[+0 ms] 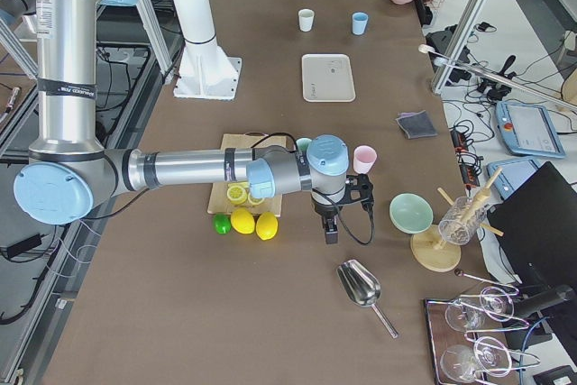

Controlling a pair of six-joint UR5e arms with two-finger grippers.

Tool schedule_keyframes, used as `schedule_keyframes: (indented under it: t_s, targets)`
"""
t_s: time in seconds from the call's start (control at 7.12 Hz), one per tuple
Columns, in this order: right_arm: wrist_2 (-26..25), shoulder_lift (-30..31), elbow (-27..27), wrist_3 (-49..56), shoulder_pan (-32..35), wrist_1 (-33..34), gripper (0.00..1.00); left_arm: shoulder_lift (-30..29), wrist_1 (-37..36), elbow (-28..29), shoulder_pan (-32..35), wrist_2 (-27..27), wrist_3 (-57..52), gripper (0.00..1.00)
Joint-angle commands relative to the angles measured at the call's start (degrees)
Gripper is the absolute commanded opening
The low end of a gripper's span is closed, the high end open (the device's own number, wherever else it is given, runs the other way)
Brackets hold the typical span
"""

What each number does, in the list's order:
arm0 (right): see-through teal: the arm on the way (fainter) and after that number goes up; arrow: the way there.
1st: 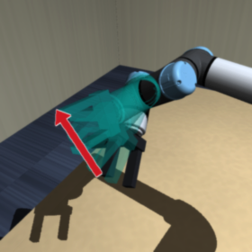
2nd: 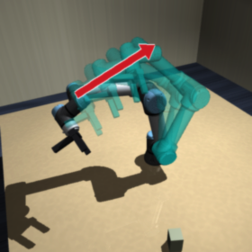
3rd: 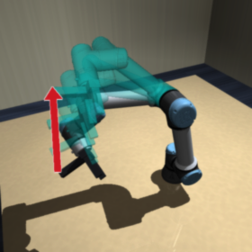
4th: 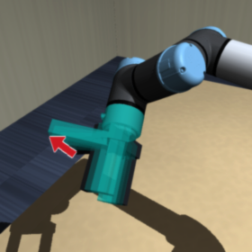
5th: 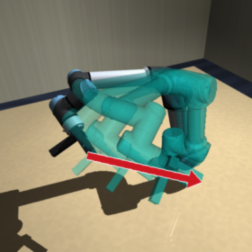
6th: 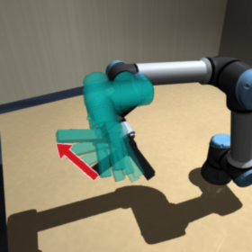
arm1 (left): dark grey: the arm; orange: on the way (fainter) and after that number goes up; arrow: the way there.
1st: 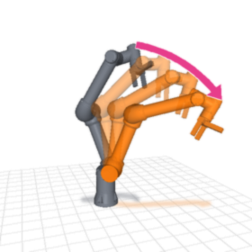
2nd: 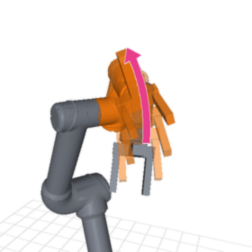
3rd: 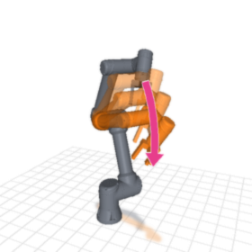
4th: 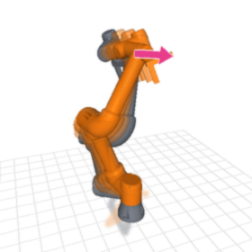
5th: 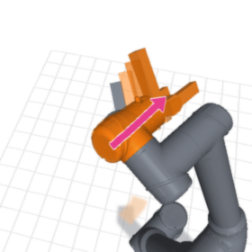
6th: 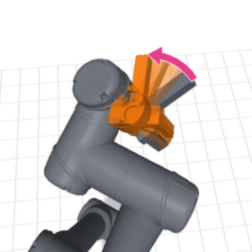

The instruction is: Place all cups on tray

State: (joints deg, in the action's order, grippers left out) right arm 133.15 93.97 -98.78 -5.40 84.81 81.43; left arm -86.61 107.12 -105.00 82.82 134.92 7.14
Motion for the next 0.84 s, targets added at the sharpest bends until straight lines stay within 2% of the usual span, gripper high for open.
schedule_keyframes:
  t_s: [0.0, 0.42, 0.56, 0.7]
  targets:
    - [0.0, -0.2, -0.1, 0.1, 0.0, 0.0, 1.00, 0.2, 0.5, -0.6, 0.1, 0.3, 0.0, 0.98]
    - [0.0, -0.5, -0.3, 0.2, -0.1, -0.1, 1.00, 3.4, 2.2, -0.9, -0.2, 0.7, 0.7, 0.98]
    - [0.0, -0.5, 0.2, 0.2, -0.4, -2.3, 1.00, 5.4, 4.6, -1.0, -0.4, 0.9, 0.6, 0.98]
    - [0.2, -0.2, 0.3, 0.0, -1.2, -4.1, 1.00, 6.0, 6.6, -0.8, -0.5, 3.3, 0.7, 0.98]
